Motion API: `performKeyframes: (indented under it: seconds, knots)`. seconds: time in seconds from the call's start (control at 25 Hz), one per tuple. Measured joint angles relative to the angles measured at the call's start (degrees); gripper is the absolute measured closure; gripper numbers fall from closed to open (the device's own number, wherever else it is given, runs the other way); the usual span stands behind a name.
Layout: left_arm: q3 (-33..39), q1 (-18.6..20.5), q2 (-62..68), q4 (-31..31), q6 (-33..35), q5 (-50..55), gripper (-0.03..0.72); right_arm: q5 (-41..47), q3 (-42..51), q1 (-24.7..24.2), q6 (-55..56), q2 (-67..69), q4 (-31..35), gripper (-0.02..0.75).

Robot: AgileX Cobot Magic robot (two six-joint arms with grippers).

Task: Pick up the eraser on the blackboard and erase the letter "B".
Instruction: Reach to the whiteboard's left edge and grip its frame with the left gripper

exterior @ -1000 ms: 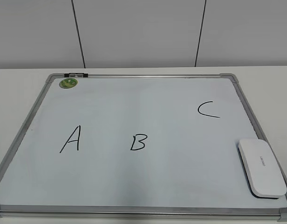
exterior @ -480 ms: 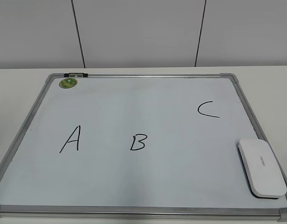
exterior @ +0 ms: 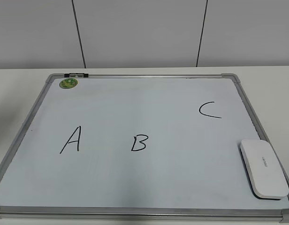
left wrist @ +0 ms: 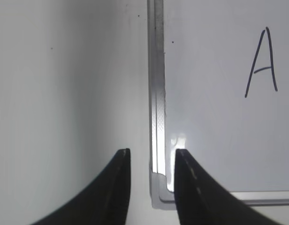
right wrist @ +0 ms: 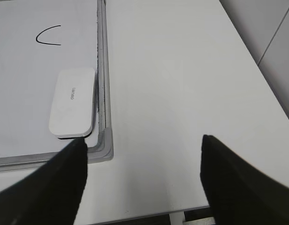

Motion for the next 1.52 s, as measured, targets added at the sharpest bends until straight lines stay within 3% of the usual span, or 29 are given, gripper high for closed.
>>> performKeyframes:
  seconds: [0.76,1.52]
  knots:
    - [-17.86,0.00,29.24,-0.09,0.63,-0.61,0.442,0.00,0.00,0.00,0.00,0.00,0.00,0.183]
    - [-19.17,0.00,39.38,-0.23,1.18,-6.36,0.442,0.00,0.00,0.00,0.00,0.00,0.00,0.183]
